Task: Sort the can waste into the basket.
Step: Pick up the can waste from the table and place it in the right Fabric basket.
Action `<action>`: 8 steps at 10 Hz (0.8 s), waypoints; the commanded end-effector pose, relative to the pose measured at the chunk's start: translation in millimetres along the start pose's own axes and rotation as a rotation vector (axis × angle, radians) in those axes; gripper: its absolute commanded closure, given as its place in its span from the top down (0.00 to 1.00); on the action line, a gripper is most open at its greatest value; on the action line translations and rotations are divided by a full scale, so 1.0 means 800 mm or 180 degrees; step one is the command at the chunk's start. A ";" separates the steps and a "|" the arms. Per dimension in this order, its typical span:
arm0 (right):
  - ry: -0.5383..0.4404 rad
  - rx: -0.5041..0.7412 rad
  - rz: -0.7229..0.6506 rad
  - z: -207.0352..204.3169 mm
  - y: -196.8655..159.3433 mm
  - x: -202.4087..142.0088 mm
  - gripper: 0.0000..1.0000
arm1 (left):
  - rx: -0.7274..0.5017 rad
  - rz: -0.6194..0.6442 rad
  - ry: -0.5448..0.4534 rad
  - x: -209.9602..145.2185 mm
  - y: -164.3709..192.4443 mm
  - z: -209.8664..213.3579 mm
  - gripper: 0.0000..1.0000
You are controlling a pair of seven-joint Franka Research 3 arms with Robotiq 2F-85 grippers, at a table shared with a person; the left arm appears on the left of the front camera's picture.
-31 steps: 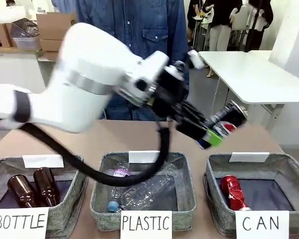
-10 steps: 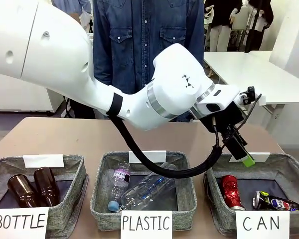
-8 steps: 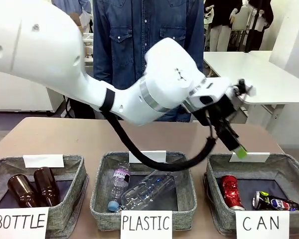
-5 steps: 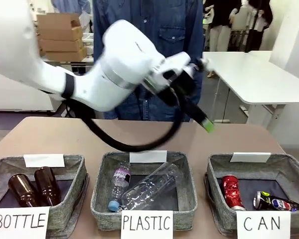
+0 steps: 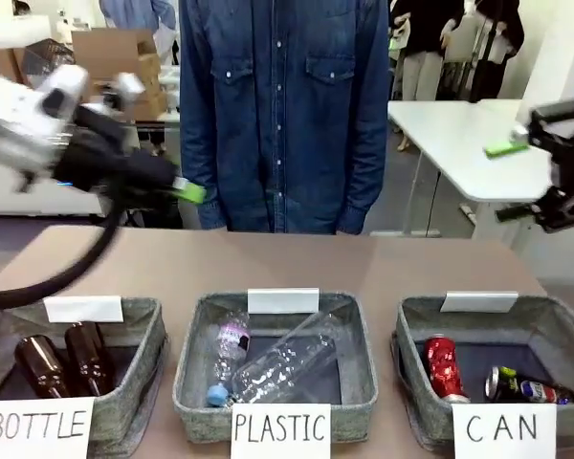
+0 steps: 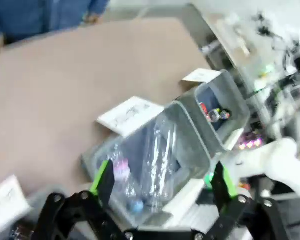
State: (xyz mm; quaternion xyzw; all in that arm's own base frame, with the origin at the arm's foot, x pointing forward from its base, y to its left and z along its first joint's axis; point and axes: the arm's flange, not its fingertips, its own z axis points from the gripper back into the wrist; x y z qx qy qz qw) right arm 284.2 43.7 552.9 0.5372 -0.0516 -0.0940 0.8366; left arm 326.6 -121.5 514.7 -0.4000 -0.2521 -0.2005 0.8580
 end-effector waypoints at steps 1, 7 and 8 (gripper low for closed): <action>-0.0108 0.0108 -0.0466 -0.080 -0.023 -0.026 1.00 | -0.0400 0.0516 -0.0335 -0.039 0.002 0.072 1.00; 0.0020 0.0360 -0.0968 -0.106 0.008 0.031 1.00 | -0.1644 0.0749 -0.0715 -0.017 0.045 0.139 1.00; 0.0020 0.0360 -0.0968 -0.106 0.008 0.031 1.00 | -0.1644 0.0749 -0.0715 -0.017 0.045 0.139 1.00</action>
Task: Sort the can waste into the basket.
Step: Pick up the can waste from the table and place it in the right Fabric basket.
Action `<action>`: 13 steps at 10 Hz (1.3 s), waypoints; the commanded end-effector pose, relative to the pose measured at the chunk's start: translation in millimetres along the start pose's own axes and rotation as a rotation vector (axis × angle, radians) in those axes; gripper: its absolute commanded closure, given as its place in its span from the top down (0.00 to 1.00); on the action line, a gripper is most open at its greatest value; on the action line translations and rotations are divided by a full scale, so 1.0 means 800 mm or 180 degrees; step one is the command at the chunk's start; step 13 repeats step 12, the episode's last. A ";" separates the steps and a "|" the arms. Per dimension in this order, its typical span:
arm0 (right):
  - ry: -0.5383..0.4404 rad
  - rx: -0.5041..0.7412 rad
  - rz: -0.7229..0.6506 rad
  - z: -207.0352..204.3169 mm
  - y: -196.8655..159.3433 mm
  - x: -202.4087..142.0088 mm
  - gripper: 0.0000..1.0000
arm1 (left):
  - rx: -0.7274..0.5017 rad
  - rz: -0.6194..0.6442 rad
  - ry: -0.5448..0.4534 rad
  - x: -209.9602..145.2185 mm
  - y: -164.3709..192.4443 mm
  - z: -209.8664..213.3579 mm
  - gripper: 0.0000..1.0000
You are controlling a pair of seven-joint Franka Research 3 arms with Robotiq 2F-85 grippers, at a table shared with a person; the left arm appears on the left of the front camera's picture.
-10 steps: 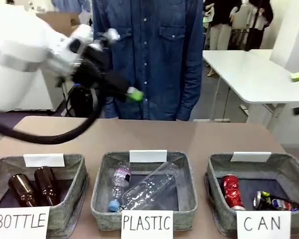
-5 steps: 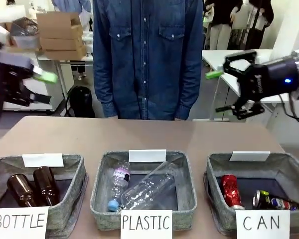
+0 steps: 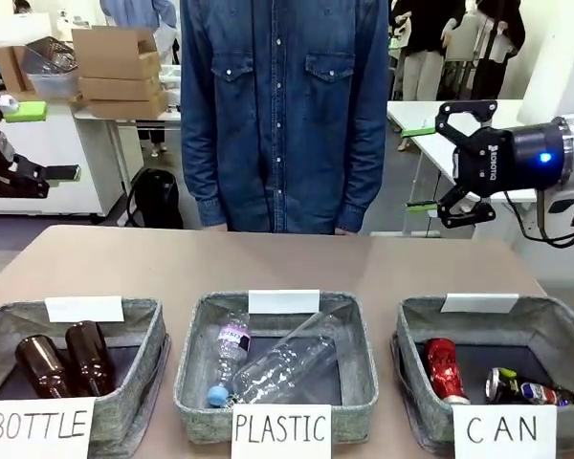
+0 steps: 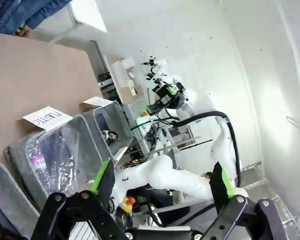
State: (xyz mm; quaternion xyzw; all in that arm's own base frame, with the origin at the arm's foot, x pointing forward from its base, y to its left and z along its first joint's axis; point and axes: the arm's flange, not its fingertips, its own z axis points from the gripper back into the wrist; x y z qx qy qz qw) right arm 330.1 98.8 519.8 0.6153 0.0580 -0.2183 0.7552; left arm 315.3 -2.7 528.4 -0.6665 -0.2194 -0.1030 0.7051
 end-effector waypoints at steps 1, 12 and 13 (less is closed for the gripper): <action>-0.0183 -0.0206 0.0160 -0.019 0.004 -0.013 1.00 | 0.0098 -0.0135 -0.0027 -0.002 -0.027 -0.007 1.00; -0.0183 -0.0206 0.0160 -0.019 0.004 -0.013 1.00 | 0.0098 -0.0135 -0.0027 -0.002 -0.027 -0.007 1.00; -0.0183 -0.0206 0.0160 -0.019 0.004 -0.013 1.00 | 0.0098 -0.0135 -0.0027 -0.002 -0.027 -0.007 1.00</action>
